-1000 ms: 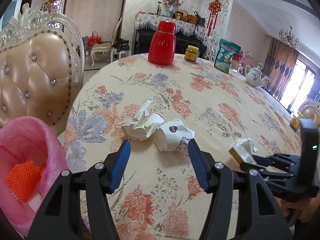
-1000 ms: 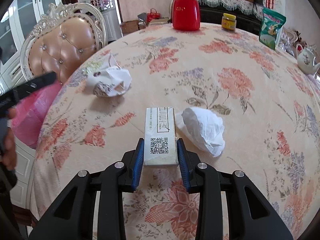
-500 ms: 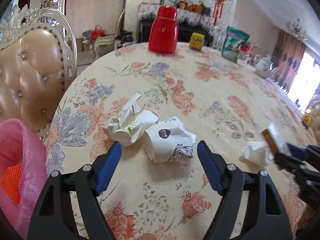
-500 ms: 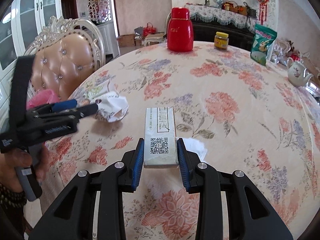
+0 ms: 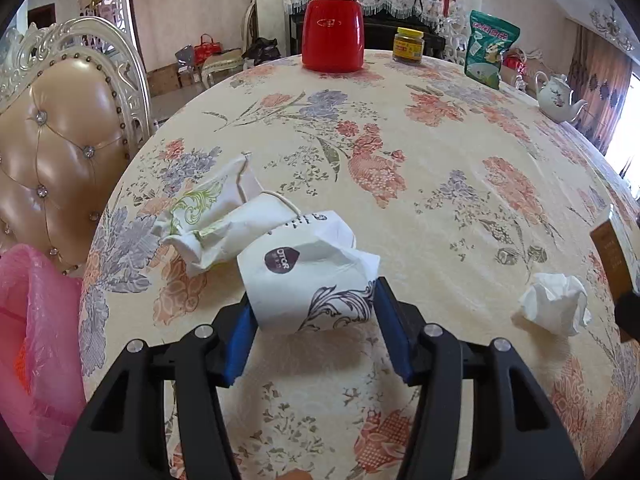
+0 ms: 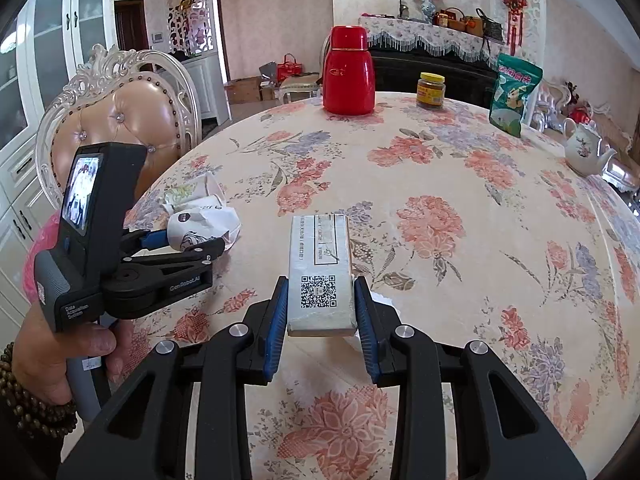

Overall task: Collect trash
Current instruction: 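Carry the paper cup and QR-code box over the pink bin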

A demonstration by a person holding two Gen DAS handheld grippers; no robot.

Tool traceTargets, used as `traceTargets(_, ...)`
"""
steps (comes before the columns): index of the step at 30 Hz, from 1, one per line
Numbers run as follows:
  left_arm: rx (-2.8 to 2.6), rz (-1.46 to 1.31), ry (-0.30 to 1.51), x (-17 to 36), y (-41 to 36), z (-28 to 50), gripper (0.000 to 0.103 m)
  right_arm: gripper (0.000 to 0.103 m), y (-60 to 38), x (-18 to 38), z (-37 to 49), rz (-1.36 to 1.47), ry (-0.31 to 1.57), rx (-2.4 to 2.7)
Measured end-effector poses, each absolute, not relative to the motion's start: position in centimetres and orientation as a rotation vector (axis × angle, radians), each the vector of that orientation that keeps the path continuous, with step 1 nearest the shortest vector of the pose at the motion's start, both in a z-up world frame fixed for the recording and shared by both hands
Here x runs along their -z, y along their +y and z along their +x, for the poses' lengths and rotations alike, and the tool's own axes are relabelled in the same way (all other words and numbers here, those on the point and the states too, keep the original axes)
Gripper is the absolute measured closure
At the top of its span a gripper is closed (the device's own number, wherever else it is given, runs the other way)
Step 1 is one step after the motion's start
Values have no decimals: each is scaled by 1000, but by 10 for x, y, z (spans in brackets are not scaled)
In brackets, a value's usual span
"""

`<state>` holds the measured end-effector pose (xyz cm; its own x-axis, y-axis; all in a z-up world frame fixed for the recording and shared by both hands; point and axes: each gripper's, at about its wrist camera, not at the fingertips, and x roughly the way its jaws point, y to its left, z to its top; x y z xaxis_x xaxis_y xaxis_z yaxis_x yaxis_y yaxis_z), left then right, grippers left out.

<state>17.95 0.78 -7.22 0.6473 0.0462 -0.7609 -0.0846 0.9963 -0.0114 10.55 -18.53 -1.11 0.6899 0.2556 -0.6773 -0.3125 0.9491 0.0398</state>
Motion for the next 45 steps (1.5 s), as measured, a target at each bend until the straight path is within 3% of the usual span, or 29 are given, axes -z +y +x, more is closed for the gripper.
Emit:
traceTargets(26,40,-100,667,-8,30,92,50,71,-166,-8,94,-79,696,-342)
traceTargets(45,-130,-144,570,-44,132,22,50,71,-97,-32,88,-121,658,-445)
